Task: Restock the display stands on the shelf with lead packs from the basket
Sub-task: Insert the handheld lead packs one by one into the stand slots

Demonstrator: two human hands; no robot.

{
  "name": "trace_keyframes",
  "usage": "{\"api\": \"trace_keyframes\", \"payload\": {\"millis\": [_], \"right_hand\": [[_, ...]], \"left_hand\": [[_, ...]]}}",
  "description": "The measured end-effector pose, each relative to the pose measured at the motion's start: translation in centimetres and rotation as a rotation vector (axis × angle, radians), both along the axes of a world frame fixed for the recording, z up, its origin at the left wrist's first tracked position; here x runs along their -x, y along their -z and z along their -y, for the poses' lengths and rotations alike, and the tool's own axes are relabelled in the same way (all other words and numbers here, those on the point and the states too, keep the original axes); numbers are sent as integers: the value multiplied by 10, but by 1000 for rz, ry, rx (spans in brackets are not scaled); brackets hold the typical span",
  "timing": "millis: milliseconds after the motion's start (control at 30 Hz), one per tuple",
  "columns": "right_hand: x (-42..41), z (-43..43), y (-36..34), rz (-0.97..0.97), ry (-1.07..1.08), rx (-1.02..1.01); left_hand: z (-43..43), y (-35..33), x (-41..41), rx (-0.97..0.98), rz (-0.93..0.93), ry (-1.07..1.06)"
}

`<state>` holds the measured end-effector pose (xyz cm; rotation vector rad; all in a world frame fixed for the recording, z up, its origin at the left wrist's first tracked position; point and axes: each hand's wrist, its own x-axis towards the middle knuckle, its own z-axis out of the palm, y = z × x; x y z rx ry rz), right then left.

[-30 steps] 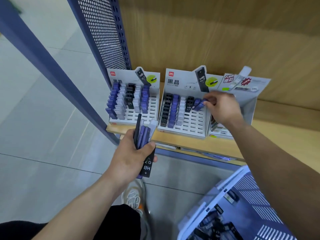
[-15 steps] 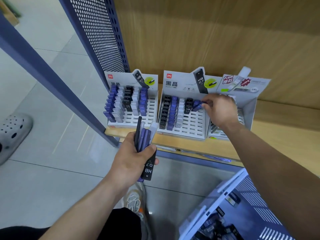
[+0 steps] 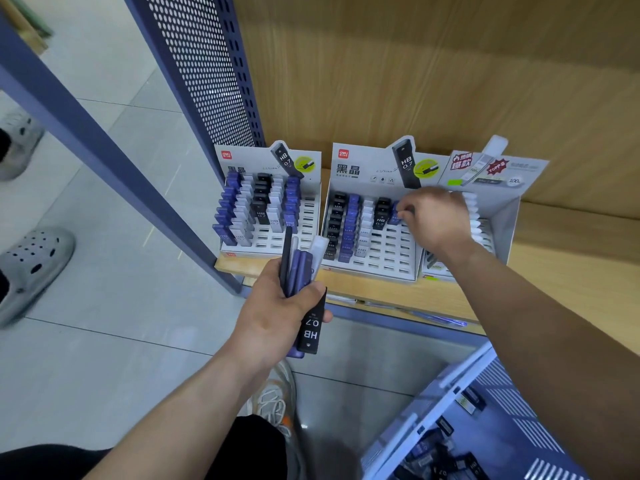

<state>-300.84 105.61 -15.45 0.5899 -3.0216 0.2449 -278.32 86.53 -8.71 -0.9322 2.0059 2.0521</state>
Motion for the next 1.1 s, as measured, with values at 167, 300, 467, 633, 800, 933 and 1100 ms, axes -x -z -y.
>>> {"api": "trace_keyframes", "payload": {"millis": [167,300,467,633,800,933,1100], "right_hand": [[-55,0,-42,191,7,514],[-114,12,-71,697,-39,891],[-142,14,-87,895,-90,967],[-154,0,-87,904,-42,965],[-160,-10,-88,919,59,1070],[-160,-17,-91,989,154,1145],[-158,-27,-91,1004,202,1254]], "left_hand": [[-5,-2,6,-61,-36,1],[-14,-5,8,-102,-59,31],[-27,-12,12,-101,-110,33],[-38,-17,17,-92,-162,16],[-50,-18,21,-106,-178,31],[-58,-21,22,-122,-192,54],[-59,-18,25,-127,-179,61]]}}
